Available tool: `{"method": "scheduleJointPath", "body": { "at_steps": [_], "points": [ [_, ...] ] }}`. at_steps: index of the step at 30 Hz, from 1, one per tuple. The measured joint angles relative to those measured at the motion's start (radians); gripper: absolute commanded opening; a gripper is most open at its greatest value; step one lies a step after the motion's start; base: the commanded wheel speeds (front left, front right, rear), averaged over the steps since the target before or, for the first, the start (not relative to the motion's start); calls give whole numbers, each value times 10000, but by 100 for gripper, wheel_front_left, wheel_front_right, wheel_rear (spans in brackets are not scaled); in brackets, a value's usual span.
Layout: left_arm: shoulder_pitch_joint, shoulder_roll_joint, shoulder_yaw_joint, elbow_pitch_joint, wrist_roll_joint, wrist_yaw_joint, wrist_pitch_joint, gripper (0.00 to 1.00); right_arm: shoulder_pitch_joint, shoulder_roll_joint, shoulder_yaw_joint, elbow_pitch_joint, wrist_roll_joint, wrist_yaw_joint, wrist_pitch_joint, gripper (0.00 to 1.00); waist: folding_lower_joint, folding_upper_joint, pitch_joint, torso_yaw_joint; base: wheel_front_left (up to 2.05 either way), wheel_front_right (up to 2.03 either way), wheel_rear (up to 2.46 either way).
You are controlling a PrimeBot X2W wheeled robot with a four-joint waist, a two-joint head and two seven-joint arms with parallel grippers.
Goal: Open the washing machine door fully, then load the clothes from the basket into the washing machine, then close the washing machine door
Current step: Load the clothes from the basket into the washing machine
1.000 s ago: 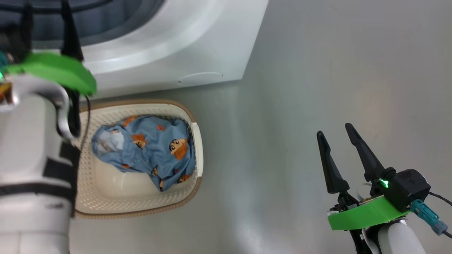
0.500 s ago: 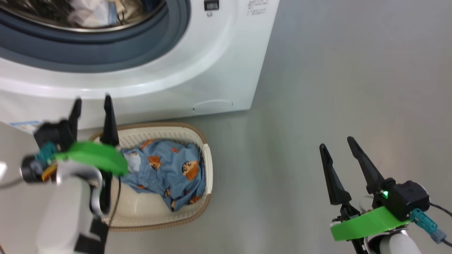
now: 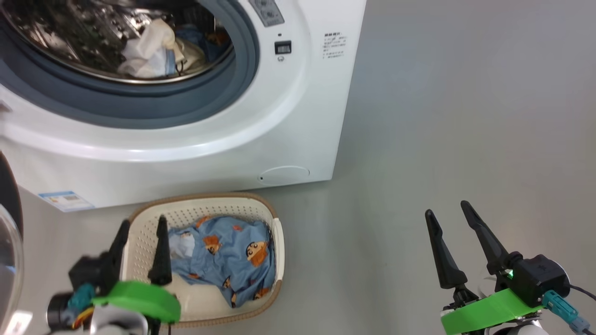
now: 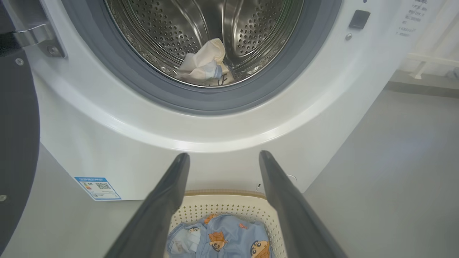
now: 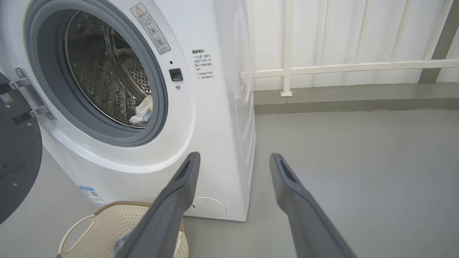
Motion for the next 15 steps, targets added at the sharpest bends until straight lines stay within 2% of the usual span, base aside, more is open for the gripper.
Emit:
{"method": "scheduleJointPath", "body": {
  "at_steps": [15],
  "points": [
    [1975, -176, 861, -1549, 148, -171, 0, 100, 181, -303, 146, 98, 73, 0, 0, 100, 0, 0, -682, -82, 0, 0, 0]
  ]
}}
